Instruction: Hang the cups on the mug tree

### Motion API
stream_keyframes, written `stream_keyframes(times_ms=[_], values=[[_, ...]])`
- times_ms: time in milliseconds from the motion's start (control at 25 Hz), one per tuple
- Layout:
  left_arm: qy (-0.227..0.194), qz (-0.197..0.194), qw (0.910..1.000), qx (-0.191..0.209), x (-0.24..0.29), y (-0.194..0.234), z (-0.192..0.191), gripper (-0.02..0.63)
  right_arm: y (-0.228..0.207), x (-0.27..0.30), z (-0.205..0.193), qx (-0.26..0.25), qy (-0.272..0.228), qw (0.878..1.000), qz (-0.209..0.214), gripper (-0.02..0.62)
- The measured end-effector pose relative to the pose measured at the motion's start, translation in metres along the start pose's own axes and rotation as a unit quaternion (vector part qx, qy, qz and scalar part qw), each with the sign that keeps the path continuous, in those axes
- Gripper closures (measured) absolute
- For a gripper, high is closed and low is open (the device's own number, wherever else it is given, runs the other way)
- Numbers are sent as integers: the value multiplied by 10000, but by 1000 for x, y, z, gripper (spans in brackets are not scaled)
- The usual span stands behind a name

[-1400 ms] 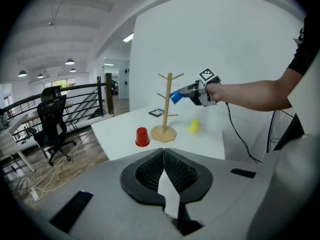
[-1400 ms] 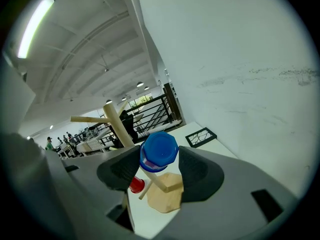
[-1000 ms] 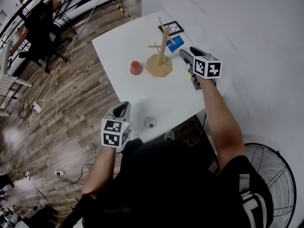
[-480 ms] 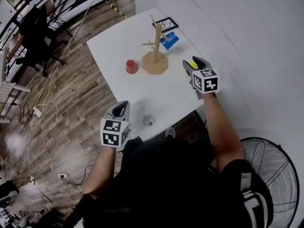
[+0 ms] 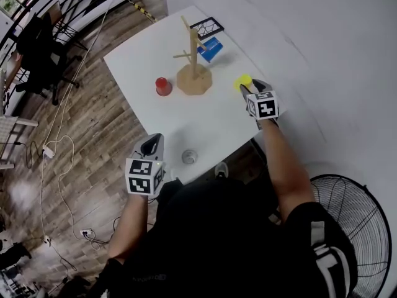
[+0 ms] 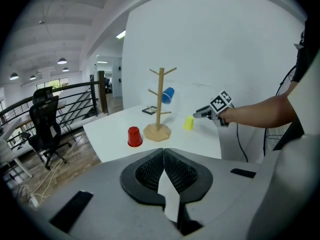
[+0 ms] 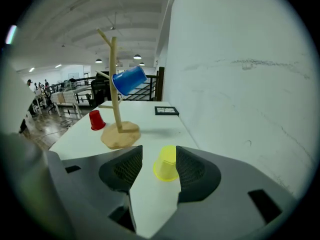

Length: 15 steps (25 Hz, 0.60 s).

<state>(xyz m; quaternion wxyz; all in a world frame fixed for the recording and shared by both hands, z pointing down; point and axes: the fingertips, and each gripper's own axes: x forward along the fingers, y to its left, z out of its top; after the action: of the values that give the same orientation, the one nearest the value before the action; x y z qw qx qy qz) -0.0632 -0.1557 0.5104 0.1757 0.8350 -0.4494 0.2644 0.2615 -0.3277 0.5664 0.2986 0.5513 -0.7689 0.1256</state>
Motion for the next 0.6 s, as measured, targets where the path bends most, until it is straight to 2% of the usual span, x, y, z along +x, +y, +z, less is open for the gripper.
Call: stream_keyframes(times_ms=[280, 520, 600], values=[[67, 60, 9999, -49, 1, -1, -2, 591, -22, 31, -22, 51, 441, 9990, -68, 387], [107, 138, 9998, -104, 0, 3, -6, 591, -26, 55, -31, -104, 721, 9973, 101, 371], [117, 161, 9997, -119, -1, 6, -6, 591, -27, 61, -32, -18, 777, 9969, 99, 368]])
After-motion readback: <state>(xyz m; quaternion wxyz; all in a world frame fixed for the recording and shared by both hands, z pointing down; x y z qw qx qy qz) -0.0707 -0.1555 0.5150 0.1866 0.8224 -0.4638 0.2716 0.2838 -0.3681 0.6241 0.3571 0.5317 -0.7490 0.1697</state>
